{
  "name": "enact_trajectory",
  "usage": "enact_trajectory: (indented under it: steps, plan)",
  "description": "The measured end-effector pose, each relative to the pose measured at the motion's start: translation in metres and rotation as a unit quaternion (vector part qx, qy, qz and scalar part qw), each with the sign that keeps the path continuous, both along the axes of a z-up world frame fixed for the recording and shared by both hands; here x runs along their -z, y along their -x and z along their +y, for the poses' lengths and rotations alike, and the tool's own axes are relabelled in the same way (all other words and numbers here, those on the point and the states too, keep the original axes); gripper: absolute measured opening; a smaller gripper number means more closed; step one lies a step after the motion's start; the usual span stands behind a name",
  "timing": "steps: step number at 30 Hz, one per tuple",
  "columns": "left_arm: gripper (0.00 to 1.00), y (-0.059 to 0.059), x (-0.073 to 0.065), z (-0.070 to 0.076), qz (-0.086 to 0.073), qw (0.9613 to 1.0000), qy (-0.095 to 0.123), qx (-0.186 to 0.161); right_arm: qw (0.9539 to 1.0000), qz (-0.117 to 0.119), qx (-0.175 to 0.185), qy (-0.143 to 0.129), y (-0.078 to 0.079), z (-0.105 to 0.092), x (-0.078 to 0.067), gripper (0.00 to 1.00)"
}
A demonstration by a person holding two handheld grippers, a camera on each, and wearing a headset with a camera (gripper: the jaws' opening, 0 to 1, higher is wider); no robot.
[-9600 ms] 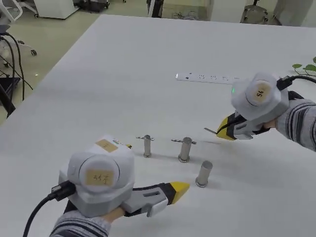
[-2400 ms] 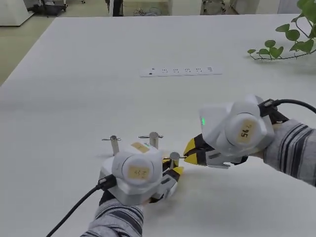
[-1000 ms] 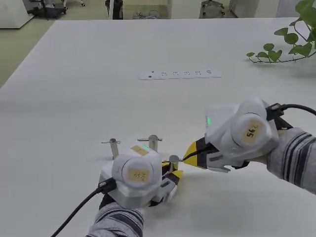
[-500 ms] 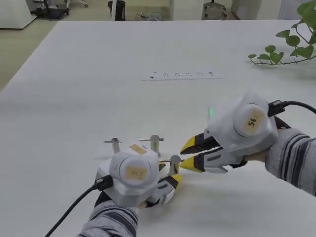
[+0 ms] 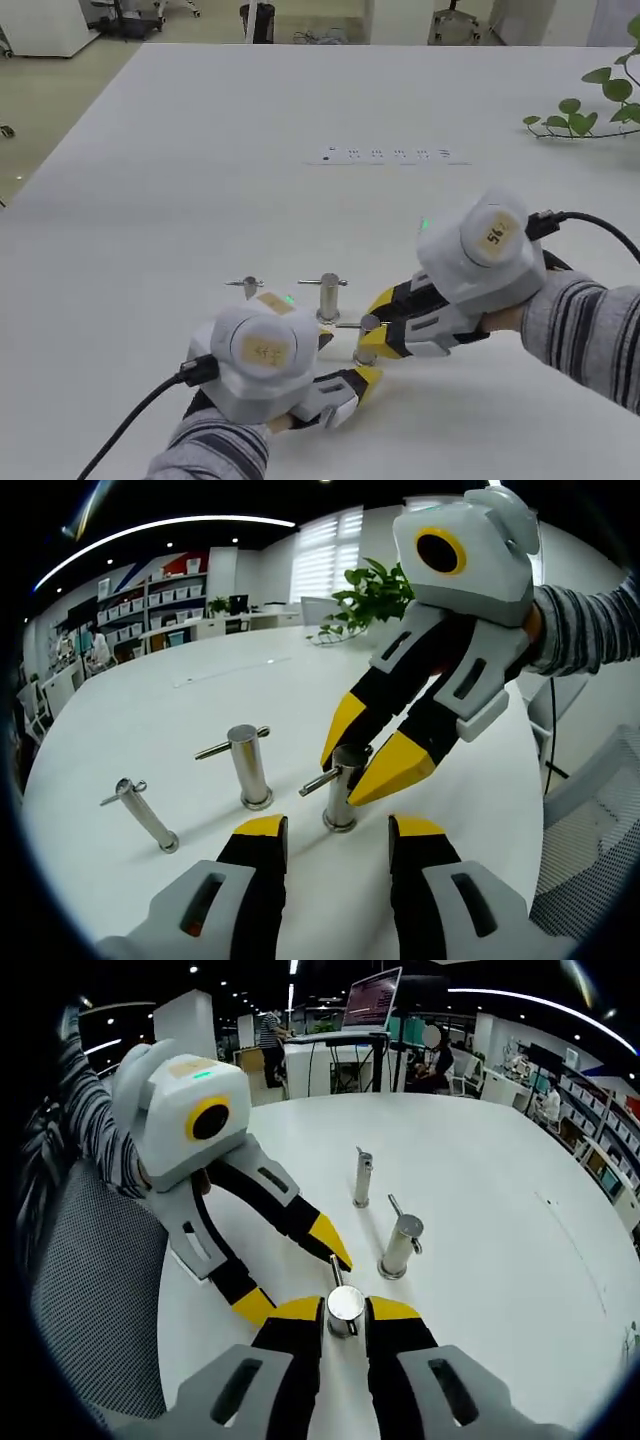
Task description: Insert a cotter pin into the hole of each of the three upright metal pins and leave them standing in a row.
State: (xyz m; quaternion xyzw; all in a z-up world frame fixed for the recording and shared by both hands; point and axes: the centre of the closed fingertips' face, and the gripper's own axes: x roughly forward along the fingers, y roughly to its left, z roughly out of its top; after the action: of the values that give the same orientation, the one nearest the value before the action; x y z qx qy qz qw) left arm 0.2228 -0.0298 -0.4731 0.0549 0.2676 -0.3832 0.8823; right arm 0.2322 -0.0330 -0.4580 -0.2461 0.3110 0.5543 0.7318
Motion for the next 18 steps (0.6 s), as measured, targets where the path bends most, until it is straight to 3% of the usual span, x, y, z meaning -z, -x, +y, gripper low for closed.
enact_trajectory:
  steps: [8,14,18]
  plan:
    - [0.42,0.005,-0.011,0.009,0.001,1.0000,0.008,0.001,0.9999,0.014,0.004,-0.007,0.000,0.001,0.003,0.09]
    - [0.46,0.006,-0.016,0.019,-0.004,1.0000,0.005,-0.008,0.9998,0.003,-0.017,-0.005,0.001,0.001,0.002,0.08]
    - [0.49,0.004,-0.024,0.027,-0.011,0.9995,0.015,-0.024,0.9997,0.001,-0.024,0.000,0.001,-0.002,0.002,0.08]
